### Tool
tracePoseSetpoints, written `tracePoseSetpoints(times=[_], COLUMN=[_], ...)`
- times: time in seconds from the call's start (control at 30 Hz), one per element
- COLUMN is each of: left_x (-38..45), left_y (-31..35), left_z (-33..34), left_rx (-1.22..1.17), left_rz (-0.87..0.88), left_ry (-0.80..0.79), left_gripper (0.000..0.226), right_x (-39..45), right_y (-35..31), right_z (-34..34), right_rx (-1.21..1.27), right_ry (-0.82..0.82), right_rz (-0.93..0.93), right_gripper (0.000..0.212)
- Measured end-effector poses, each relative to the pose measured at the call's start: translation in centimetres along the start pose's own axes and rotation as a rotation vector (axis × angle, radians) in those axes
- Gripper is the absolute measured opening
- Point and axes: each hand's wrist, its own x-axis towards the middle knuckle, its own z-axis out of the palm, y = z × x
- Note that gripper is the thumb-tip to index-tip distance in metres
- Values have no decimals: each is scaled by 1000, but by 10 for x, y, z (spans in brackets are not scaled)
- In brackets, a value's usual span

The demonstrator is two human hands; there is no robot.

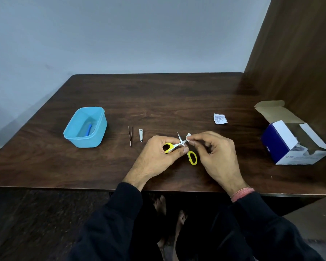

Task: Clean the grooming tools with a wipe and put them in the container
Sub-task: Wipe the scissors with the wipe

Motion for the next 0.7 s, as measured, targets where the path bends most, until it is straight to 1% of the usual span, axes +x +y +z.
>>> tracePoseSetpoints(times=[0.07, 0.17, 0.3, 0.43, 0.5, 0.63, 0.7], left_x=[-1, -1, -1, -2, -2, -3, -3], left_y=[1, 2, 2, 4, 4, 4, 4], left_z=[0, -2, -1, -1, -1, -1, -1], left_rx=[-5, -19, 2, -7, -10, -19, -19], left_rz=[2, 11, -3, 12, 6, 12, 12], left_ry=[-3, -19, -4, -9, -9, -18, -21], left_gripper=[8, 12, 9, 10, 9, 10, 10], right_x=[-1, -3, 1, -1, -1, -2, -1], right_y=[0, 0, 1, -1, 0, -2, -1], right_z=[0, 2, 1, 2, 1, 1, 0], right_rx=[0, 23, -33, 20, 25, 57, 79], right_ry=[3, -43, 17, -48, -34, -86, -88], right_rz=[11, -42, 2, -53, -34, -50, -33], right_gripper=[17, 20, 19, 21, 20, 26, 24])
